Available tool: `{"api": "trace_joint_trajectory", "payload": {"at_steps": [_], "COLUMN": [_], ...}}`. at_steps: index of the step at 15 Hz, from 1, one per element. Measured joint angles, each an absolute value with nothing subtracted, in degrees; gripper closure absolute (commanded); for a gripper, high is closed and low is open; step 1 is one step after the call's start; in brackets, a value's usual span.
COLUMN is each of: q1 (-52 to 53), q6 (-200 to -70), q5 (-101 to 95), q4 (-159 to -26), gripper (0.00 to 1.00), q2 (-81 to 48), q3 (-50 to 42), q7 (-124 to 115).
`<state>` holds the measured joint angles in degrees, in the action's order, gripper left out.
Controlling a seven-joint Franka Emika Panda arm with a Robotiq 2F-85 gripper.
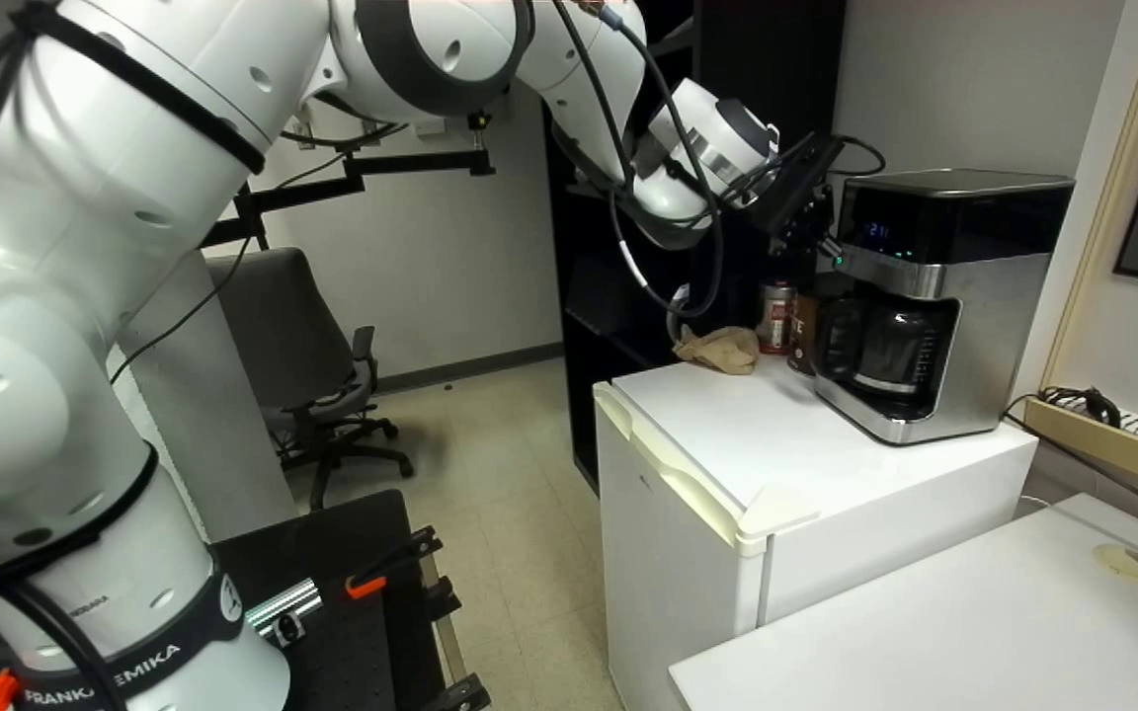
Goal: Press a button on the coffee machine
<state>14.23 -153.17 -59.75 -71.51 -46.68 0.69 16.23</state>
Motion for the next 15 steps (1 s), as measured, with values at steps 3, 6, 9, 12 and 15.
{"api": "trace_joint_trajectory", "payload": {"at_steps": [3,6,9,12,15], "q1": [13.8,13.2,12.9,12.5,11.9], "q6": [-153.2,-153.2,-153.3,-154.2,-155.9], "q5": [-59.0,-57.4,-56.4,-55.6,-55.3], "q4": [-72.5,-76.0,-81.2,-86.2,-90.5], "gripper": [1.0,1.0,1.0,1.0,1.0], "q2": [-46.3,-44.6,-41.5,-38.1,-35.2], "q3": [1.5,3.0,4.2,4.9,5.1], "q7": [16.4,16.8,16.8,16.8,16.7]}}
